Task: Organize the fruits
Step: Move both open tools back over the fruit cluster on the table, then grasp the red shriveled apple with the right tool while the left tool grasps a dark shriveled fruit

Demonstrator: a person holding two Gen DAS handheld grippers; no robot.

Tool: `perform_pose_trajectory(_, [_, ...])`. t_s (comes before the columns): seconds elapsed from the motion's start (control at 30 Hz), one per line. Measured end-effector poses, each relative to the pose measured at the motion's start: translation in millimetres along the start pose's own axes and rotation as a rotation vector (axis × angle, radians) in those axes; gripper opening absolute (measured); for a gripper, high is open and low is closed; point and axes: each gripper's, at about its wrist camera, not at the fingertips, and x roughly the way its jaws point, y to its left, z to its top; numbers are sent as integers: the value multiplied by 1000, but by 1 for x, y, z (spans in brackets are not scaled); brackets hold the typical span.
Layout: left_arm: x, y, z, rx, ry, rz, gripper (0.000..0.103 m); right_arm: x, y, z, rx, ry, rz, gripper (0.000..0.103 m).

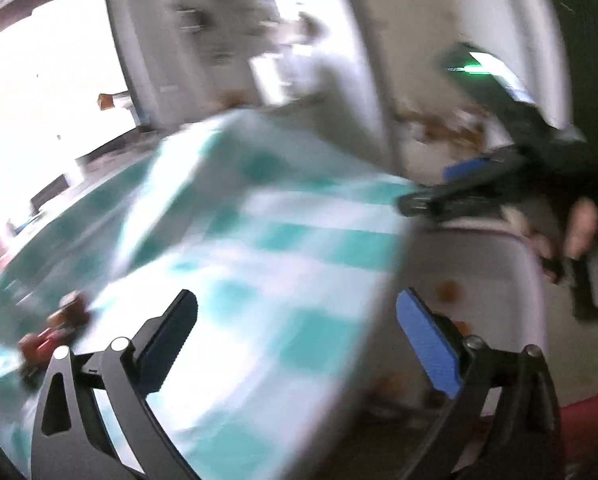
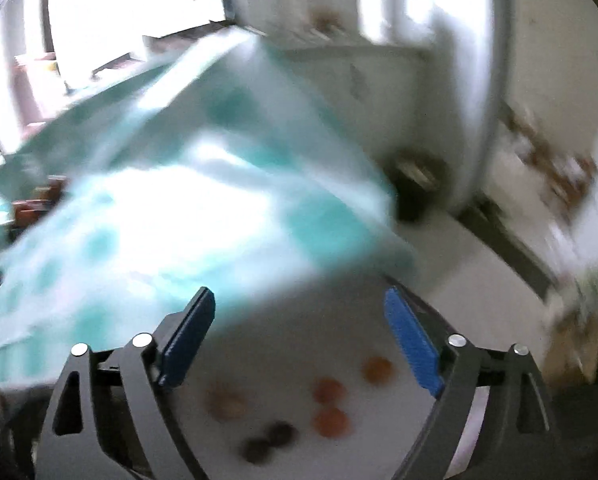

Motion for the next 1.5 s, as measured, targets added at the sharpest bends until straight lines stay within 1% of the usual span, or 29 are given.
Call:
perform_pose_trajectory(0.07, [-5,55,-8,-105,12,95,101,5,40,14,-68,-19,63,87])
perform_pose_trajectory(0.1, [-5,88,-13,-169,31,146,101,14,69,22,-109,-7,110,87])
perform_pose_trajectory(0.17, [-9,147,-26,-280,69,231,101,26,105,26,-145,13,167,87])
perform_pose_trajectory(0.2, [-9,182,-36,-358,97,289,101,36,131,29,-173,24,211,87])
perform_pose_trajectory(0.27, [-20,228,-51,-458,136,364,101,51,169,36,-223,41,255,87])
perform_pose_trajectory(0.3, [-19,259,-61,-516,161,416,101,63,192,37,-260,51,272,87])
perform_pose_trajectory(0.37, [-20,298,-71,-579,189,478,101,86,232,43,-314,70,309,87])
perform_pose_trajectory(0.43, [-14,341,-83,-637,225,540,101,105,265,47,-335,94,331,87])
perform_pose_trajectory(0.47, [-7,353,-85,-649,234,552,101,122,281,55,-332,113,337,87])
perform_pose_trajectory(0.5, [-2,368,-87,-659,242,564,101,137,289,60,-326,122,342,87])
perform_pose_trajectory(0.57, [16,386,-90,-659,251,580,101,168,310,76,-307,154,355,87])
perform_pose_trajectory(0.67, [23,400,-99,-677,244,599,101,196,327,94,-306,163,358,87])
perform_pose_trajectory(0.77, [13,401,-111,-730,213,588,101,207,338,106,-343,162,358,87])
perform_pose_trajectory(0.87, [16,407,-120,-752,208,555,101,222,358,114,-410,155,350,87])
perform_pose_trajectory(0.97, [27,415,-132,-787,253,493,101,236,373,119,-444,163,350,87])
perform_pose_trajectory(1.0, [30,417,-136,-807,280,484,101,244,379,121,-455,181,349,87])
perform_pose_trajectory(1.07, [33,419,-140,-820,299,478,101,253,386,122,-480,197,352,87])
perform_pose_trajectory(1.27, [42,414,-141,-766,347,506,101,277,404,129,-545,232,354,86])
perform_pose_trajectory(1.37, [44,415,-147,-790,362,484,101,288,412,135,-554,242,369,86])
perform_pose_trajectory(1.47, [44,419,-151,-821,360,466,101,298,415,141,-542,254,386,86])
perform_pose_trajectory(1.5, [43,420,-152,-829,358,460,101,298,416,142,-544,252,395,84])
